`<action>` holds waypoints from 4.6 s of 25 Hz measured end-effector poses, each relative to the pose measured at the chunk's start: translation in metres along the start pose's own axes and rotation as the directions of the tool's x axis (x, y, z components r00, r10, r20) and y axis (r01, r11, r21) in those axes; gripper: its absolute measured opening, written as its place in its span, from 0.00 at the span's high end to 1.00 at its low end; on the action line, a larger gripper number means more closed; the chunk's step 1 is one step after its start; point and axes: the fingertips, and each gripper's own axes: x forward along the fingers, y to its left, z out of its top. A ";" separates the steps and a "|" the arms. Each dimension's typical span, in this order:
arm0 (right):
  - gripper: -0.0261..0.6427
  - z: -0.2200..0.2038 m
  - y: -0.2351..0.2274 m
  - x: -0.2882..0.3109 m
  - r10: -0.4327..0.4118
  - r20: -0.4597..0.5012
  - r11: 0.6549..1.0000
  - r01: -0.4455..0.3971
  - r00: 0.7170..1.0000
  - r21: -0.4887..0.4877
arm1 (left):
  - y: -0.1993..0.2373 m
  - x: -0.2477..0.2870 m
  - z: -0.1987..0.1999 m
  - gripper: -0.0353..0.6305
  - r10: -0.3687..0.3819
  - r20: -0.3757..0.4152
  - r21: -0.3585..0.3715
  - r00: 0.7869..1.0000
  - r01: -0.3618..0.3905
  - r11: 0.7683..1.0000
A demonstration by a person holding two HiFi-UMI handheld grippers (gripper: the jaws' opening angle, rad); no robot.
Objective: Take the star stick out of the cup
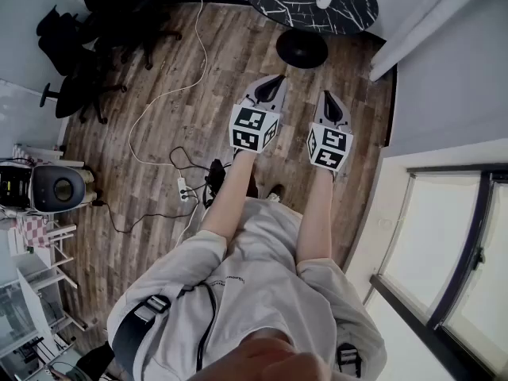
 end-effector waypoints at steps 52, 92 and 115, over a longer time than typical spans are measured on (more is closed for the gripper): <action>0.91 0.036 -0.126 0.378 -0.179 -0.105 0.954 0.199 0.978 0.225 | 0.220 0.391 0.052 0.91 -0.293 -0.003 -0.070 0.956 0.292 0.954; 0.91 0.019 -0.328 0.697 0.442 -0.272 0.831 -0.504 0.855 -0.235 | 0.311 0.718 0.012 0.91 0.166 -0.173 -0.192 0.971 -0.198 0.961; 0.75 -0.025 -0.245 0.685 0.743 -0.391 0.312 -0.798 0.543 -0.515 | 0.300 0.699 -0.008 0.91 0.406 -0.238 -0.137 0.882 -0.444 0.885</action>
